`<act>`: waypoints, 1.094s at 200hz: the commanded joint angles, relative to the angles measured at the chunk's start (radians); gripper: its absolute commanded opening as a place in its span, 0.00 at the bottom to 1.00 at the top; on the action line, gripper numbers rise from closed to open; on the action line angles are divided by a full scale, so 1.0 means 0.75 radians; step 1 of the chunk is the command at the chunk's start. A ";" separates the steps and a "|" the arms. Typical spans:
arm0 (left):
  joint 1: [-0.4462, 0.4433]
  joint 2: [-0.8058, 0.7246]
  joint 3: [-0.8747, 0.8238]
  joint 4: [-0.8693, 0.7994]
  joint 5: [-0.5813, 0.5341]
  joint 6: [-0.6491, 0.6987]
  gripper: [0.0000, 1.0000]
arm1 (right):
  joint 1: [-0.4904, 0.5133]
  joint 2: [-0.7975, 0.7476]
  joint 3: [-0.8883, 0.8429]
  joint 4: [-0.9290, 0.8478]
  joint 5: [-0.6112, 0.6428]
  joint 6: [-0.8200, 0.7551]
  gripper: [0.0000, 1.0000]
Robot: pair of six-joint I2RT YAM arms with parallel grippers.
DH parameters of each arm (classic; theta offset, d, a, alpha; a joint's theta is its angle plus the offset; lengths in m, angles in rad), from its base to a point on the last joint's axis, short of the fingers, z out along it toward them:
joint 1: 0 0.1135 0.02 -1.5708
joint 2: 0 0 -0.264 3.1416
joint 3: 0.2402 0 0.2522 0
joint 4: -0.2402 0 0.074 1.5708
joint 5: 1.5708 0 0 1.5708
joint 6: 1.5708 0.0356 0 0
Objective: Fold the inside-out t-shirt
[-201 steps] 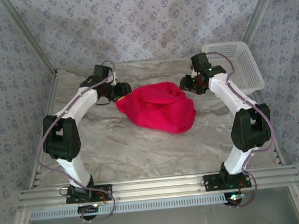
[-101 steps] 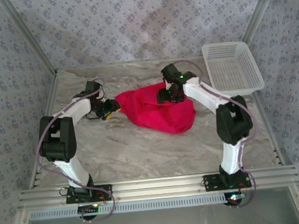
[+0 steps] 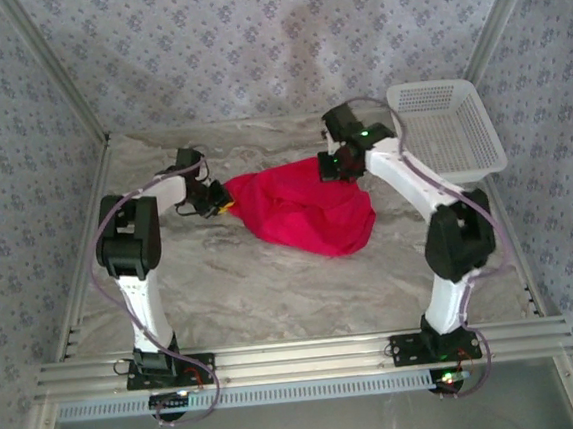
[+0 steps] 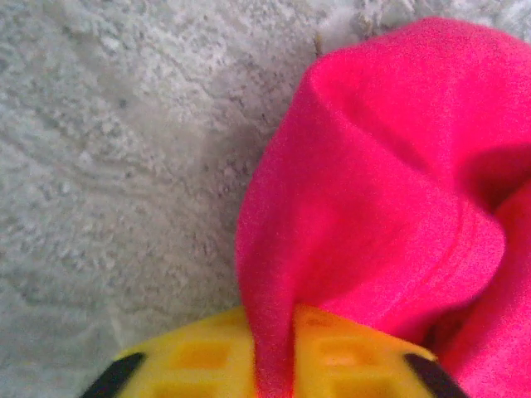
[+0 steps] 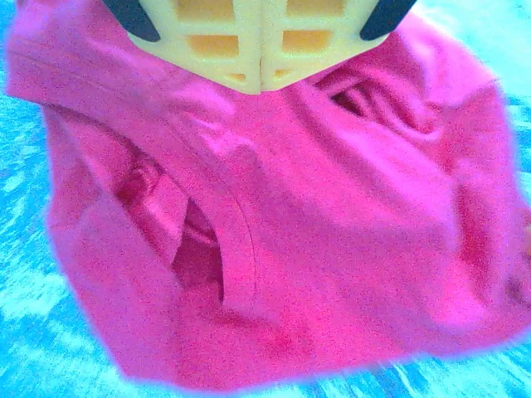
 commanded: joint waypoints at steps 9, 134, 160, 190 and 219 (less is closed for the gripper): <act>0.023 -0.020 0.089 -0.038 0.016 -0.009 0.00 | -0.145 -0.252 -0.041 0.074 -0.175 0.090 0.00; 0.065 -0.316 0.144 -0.115 0.085 -0.022 0.00 | 0.220 0.231 0.057 0.192 0.030 -0.131 0.78; 0.066 -0.320 0.126 -0.112 0.091 -0.020 0.00 | 0.261 0.400 0.149 0.169 0.094 -0.148 0.78; 0.068 -0.332 0.123 -0.126 0.095 -0.007 0.00 | 0.256 0.538 0.239 0.122 0.145 -0.145 0.52; 0.095 -0.357 0.142 -0.165 0.095 0.017 0.00 | 0.223 0.463 0.297 0.066 0.174 -0.142 0.00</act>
